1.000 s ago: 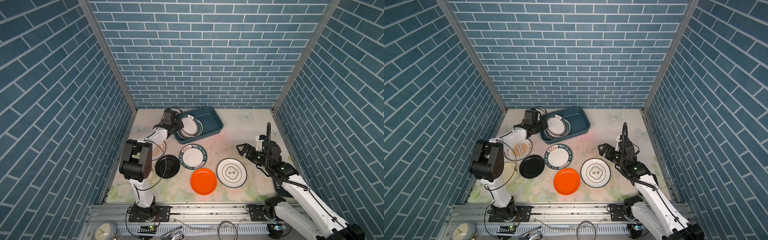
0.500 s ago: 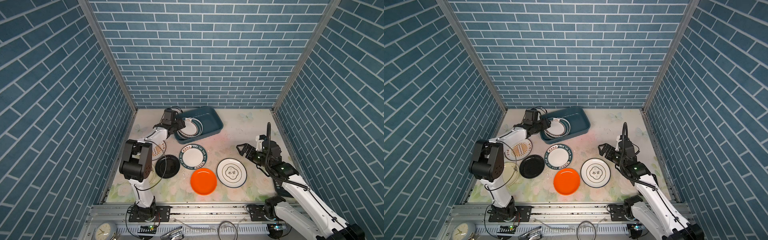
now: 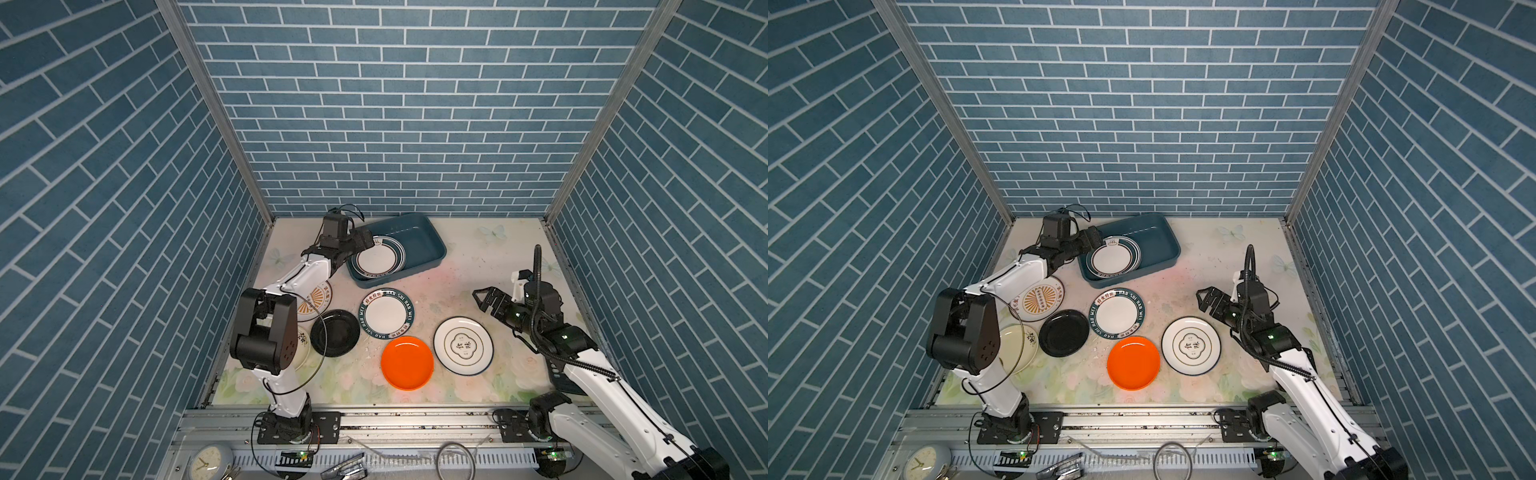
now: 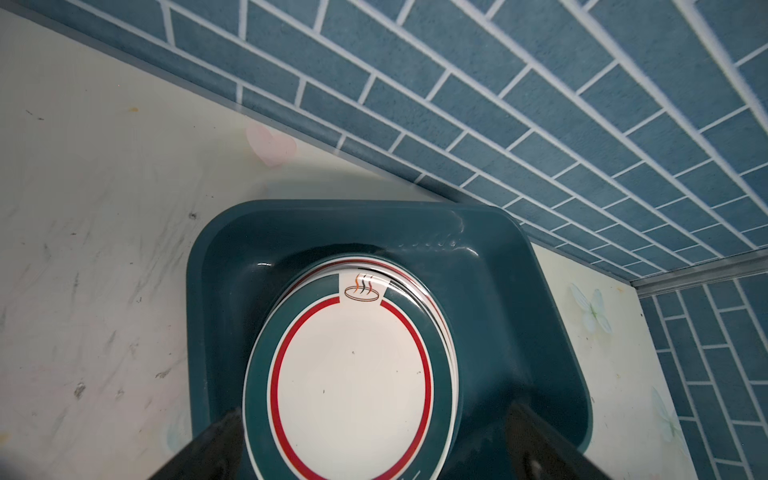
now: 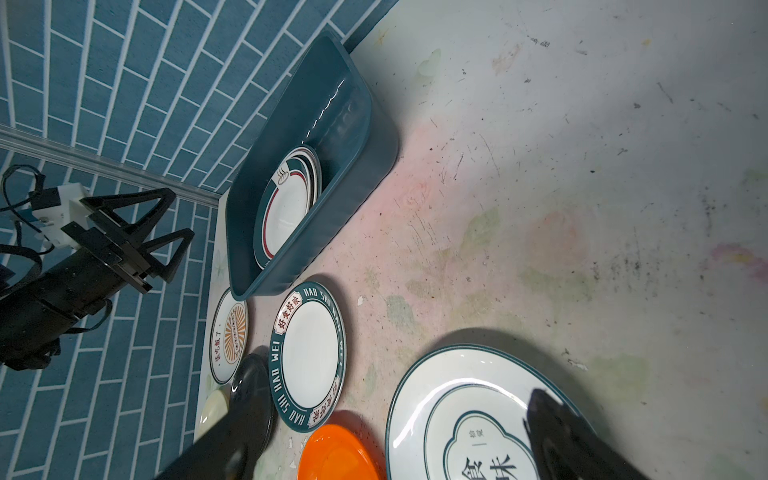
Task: Place the plates into the plastic bin on the countertop
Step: 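Lower the plate into the teal bin with the left gripper and release, then move the right gripper to the HAO SHI HAO WEI plate while the left withdraws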
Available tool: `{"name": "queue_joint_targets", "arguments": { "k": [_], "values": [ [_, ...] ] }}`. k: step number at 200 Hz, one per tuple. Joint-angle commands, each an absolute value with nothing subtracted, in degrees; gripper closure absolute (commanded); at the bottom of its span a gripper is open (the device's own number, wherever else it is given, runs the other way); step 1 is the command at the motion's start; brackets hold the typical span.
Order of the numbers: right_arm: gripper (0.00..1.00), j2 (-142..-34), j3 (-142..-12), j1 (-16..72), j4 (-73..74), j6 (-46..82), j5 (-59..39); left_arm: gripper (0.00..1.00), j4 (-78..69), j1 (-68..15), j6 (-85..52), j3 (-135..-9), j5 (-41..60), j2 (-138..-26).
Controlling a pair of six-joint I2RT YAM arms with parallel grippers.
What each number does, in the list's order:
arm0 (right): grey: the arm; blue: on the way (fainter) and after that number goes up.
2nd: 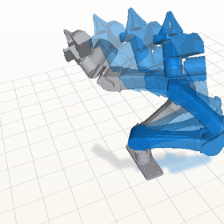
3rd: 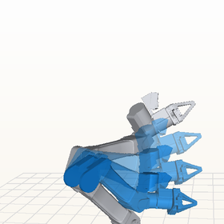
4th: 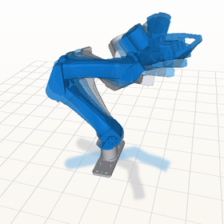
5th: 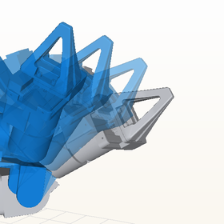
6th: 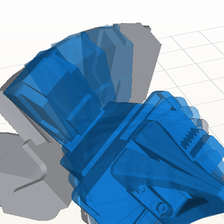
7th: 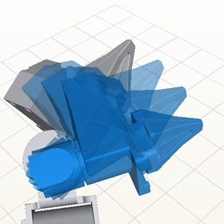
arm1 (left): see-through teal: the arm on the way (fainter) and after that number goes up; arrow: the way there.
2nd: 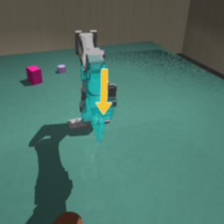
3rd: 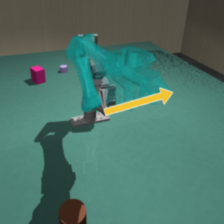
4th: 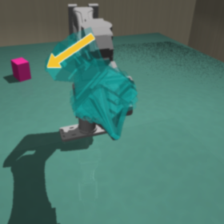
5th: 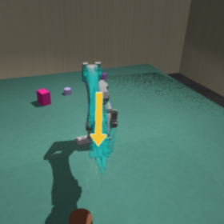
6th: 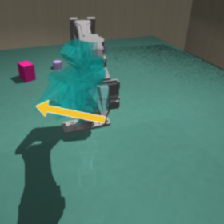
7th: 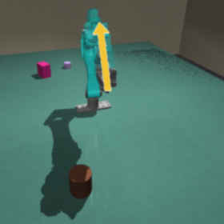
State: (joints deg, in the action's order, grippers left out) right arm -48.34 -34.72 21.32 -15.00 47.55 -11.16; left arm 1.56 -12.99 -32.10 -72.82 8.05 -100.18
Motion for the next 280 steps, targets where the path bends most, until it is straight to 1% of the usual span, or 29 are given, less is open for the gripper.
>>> {"name": "queue_joint_targets", "arguments": {
  "k": [1, 32, 63, 112, 138, 176, 201, 235, 258, 280],
  "values": [
    [0.02, -48.5, -34.7, 21.1, -14.7, 46.4, -10.7, 0.0, 0.8, -12.8, -31.5, -70.9, 9.0, -97.4],
    [0.03, -49.2, -35.0, 21.2, -14.9, 46.2, -10.7, 0.0, 0.2, -13.0, -32.2, -67.7, 8.9, -92.7],
    [0.03, -50.9, -35.3, 21.2, -14.4, 45.9, -11.2, 0.0, -0.8, -13.5, -33.8, -61.4, 8.9, -86.7],
    [0.03, -56.8, -39.0, 21.1, -16.9, 41.8, -12.5, 0.0, 2.9, -13.5, -33.0, -52.9, 7.1, -75.3],
    [0.04, -60.9, -39.6, 21.2, -12.8, 41.5, -17.0, 0.0, 5.9, -13.4, -32.7, -49.3, 6.1, -70.2],
    [0.04, -68.5, -39.6, 21.4, -6.5, 42.7, -25.4, 0.01, 6.2, -13.4, -34.4, -41.4, 7.4, -63.7],
    [0.06, -72.8, -39.5, 22.2, -4.6, 43.0, -27.8, 0.0, 7.0, -13.1, -34.1, -38.5, 6.9, -61.7],
    [0.08, -74.3, -39.4, 23.4, -3.0, 43.3, -25.8, 0.0, 4.2, -13.1, -36.2, -35.3, 9.7, -60.8],
    [0.12, -76.5, -39.8, 24.9, -1.4, 44.5, -25.4, 0.0, 0.4, -13.1, -38.7, -33.0, 12.7, -61.1],
    [0.15, -78.4, -40.4, 26.6, -0.4, 45.0, -24.8, 0.0, 0.7, -13.0, -38.3, -33.2, 13.2, -61.6]
  ]
}}
